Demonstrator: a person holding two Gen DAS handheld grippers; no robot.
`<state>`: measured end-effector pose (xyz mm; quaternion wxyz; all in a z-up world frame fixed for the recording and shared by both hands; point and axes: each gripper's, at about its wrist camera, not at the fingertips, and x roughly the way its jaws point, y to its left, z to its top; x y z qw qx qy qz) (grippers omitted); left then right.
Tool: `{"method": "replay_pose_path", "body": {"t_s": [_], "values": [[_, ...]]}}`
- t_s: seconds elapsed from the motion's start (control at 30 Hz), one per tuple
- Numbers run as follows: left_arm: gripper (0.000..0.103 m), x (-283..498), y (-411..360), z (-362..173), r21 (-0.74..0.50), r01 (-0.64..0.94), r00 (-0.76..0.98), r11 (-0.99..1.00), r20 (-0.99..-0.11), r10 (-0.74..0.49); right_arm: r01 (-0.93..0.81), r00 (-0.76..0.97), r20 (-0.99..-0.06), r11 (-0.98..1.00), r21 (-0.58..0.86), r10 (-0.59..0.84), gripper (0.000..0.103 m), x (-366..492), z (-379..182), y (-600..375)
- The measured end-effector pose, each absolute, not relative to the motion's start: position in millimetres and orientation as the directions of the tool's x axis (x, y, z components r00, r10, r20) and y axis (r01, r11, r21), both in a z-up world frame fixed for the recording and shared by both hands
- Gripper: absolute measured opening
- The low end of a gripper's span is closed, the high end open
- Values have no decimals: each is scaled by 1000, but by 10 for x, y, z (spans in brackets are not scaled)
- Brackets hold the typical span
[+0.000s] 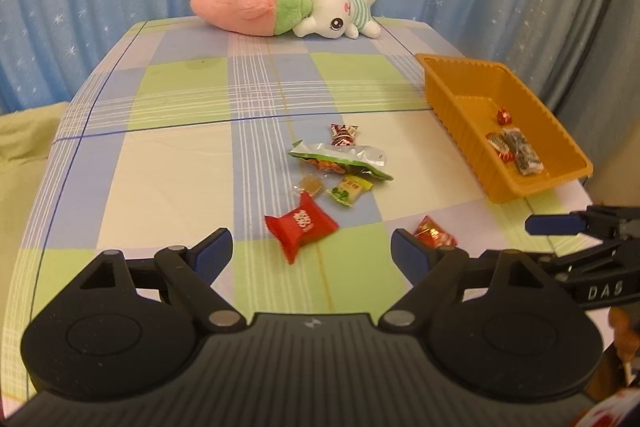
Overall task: Organize snacks
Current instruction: 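Withdraw both tools from the tray toward the remaining candies, then grasp the red square packet with the left tool while the right tool grasps the clear green-edged wrapper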
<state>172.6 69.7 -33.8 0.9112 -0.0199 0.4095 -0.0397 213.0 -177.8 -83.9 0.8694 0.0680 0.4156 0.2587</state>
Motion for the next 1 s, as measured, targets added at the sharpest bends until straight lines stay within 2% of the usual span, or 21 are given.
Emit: {"method": "replay_pose_path", "body": {"t_s": [0.43, 0.63, 0.83, 1.0], "values": [[82, 2074, 662, -745, 154, 284, 656, 946, -751, -75, -241, 554, -721, 910, 339, 415, 92, 2052, -918, -1809], [80, 2288, 598, -922, 207, 383, 628, 900, -773, -90, -177, 568, -733, 925, 335, 374, 92, 2026, -912, -1904], [67, 2445, 544, -1039, 190, 444, 587, 875, -800, -124, -118, 572, -745, 934, 338, 342, 92, 2016, -921, -2005], [48, 2517, 516, -1087, 164, 466, 555, 869, -819, -143, -94, 569, -753, 935, 341, 331, 92, 2039, -930, -2037]]}}
